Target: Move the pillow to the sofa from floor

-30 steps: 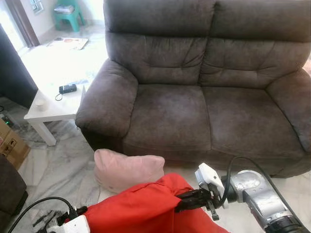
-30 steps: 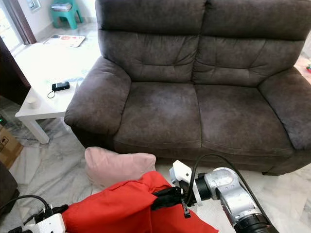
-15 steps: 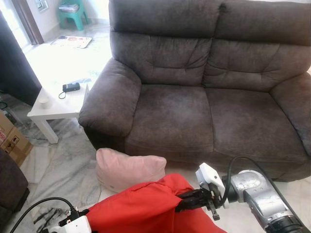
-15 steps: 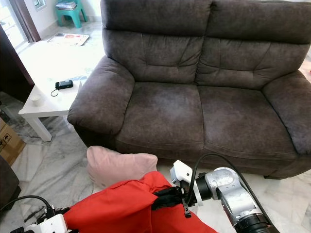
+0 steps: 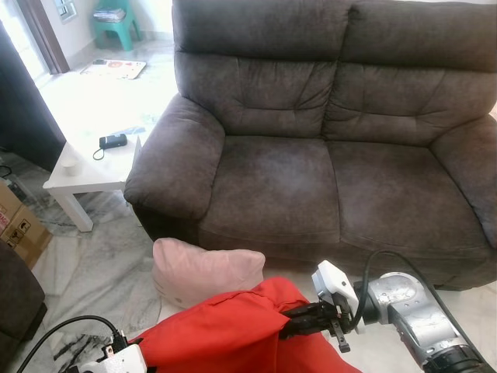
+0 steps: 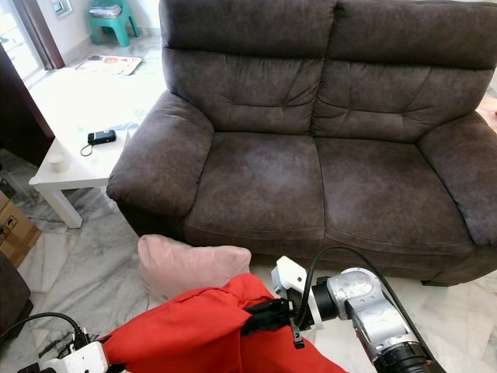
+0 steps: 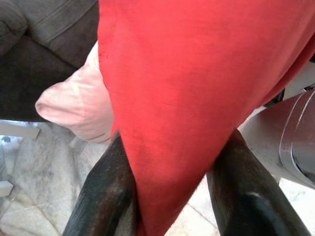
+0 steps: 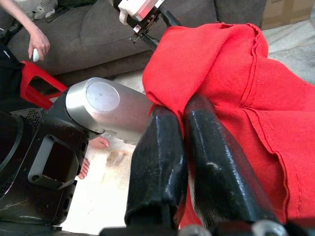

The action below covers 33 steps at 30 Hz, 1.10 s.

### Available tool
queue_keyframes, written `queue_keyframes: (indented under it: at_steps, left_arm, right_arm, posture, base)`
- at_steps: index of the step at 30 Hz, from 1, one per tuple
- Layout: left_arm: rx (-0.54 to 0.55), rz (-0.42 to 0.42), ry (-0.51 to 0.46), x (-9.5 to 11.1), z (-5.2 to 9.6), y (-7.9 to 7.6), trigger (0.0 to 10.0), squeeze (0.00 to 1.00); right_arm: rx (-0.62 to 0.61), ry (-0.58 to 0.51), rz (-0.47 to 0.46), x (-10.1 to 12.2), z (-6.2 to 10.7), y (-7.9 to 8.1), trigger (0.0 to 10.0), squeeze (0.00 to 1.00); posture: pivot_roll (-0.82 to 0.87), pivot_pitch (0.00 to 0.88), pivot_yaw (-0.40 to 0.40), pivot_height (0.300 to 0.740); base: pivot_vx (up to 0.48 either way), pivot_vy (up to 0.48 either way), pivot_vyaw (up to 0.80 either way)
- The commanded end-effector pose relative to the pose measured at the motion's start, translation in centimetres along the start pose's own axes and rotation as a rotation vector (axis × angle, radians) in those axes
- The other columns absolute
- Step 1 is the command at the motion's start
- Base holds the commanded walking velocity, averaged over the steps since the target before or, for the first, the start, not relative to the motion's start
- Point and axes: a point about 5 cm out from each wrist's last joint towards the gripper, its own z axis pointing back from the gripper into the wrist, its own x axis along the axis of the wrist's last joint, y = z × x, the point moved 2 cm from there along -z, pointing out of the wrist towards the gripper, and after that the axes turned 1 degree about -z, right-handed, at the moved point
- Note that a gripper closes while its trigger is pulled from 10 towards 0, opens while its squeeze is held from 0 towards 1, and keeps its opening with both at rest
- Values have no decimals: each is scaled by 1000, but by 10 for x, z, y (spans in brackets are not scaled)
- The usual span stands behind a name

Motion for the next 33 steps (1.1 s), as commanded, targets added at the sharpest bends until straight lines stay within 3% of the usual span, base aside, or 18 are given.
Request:
queue_keyframes:
  at_steps: [1, 17, 21, 25, 27, 28, 29, 31, 33]
  left_arm:
    - [4, 0, -25, 5, -2, 2, 0, 0]
    - [72, 59, -66, 14, -2, 18, 0, 0]
    - [147, 99, -121, 28, -5, 34, 0, 0]
    - [281, 167, -185, 45, -7, 55, 0, 0]
    - [396, 177, -228, 60, -7, 74, 2941, 0]
    - [396, 177, -228, 60, -7, 74, 2941, 0]
    - [428, 189, -248, 65, -7, 79, 10000, 0]
    - [548, 247, -329, 86, -6, 97, 10000, 0]
    - [639, 295, -378, 100, -7, 108, 10000, 0]
  right_arm:
    - [19, -60, 76, 18, -1, 0, 10000, 0]
    - [9, -62, 73, 16, -3, 0, 10000, 0]
    - [-2, -64, 83, 17, -3, -1, 10000, 0]
    - [-127, -96, 129, 22, -2, -14, 10000, 0]
    - [-276, -146, 164, 28, -1, -29, 10000, 0]
    - [-276, -146, 164, 28, -1, -29, 10000, 0]
    - [-332, -153, 152, 28, 0, -35, 10000, 0]
    - [-550, -136, 156, 25, 3, -55, 10000, 0]
    - [-665, -154, 177, 26, 2, -61, 10000, 0]
  posture:
    - [125, 51, -51, 740]
    - [126, 53, -45, 740]
    - [125, 50, -42, 740]
    - [122, 46, -42, 740]
    - [122, 44, -43, 740]
    - [122, 44, -43, 740]
    - [122, 43, -43, 740]
    - [117, 41, -41, 740]
    - [113, 36, -41, 740]
  base:
    - [0, 0, 0]
    - [0, 0, 0]
    - [0, 0, 0]
    - [0, 0, 0]
    - [0, 0, 0]
    - [0, 0, 0]
    - [0, 0, 0]
    - [0, 0, 0]
    - [0, 0, 0]
